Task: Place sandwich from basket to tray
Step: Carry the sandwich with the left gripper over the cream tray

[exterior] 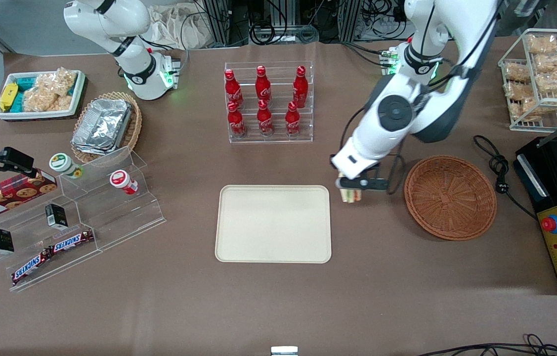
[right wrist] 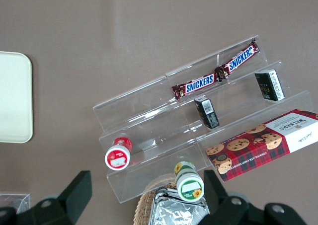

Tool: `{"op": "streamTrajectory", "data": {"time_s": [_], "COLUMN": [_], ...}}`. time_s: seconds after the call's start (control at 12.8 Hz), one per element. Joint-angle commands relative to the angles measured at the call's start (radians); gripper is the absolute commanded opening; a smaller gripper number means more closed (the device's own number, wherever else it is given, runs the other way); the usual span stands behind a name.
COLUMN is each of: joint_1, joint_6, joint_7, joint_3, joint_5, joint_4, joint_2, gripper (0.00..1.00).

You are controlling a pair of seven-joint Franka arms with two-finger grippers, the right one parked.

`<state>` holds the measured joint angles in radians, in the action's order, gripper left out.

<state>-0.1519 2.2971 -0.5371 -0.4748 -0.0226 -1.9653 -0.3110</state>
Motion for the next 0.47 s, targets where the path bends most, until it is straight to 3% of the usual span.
{"op": "streamTrajectory", "data": {"time_s": [0.0, 0.16, 0.23, 0.39], "joint_1": [-0.052, -0.078, -0.078, -0.08], "joint_6": [0.077, 0.078, 0.078, 0.093], "joint_7": [-0.044, -0.066, -0.082, -0.109], "joint_3": [0.005, 0.012, 0.012, 0.012], "joint_5": [-0.095, -0.186, -0.23, -0.275], "joint_4": [0.098, 0.173, 0.207, 0.223], "joint_2": [-0.175, -0.279, -0.319, -0.361], "gripper": [0.0, 0.0, 0.09, 0.16]}}
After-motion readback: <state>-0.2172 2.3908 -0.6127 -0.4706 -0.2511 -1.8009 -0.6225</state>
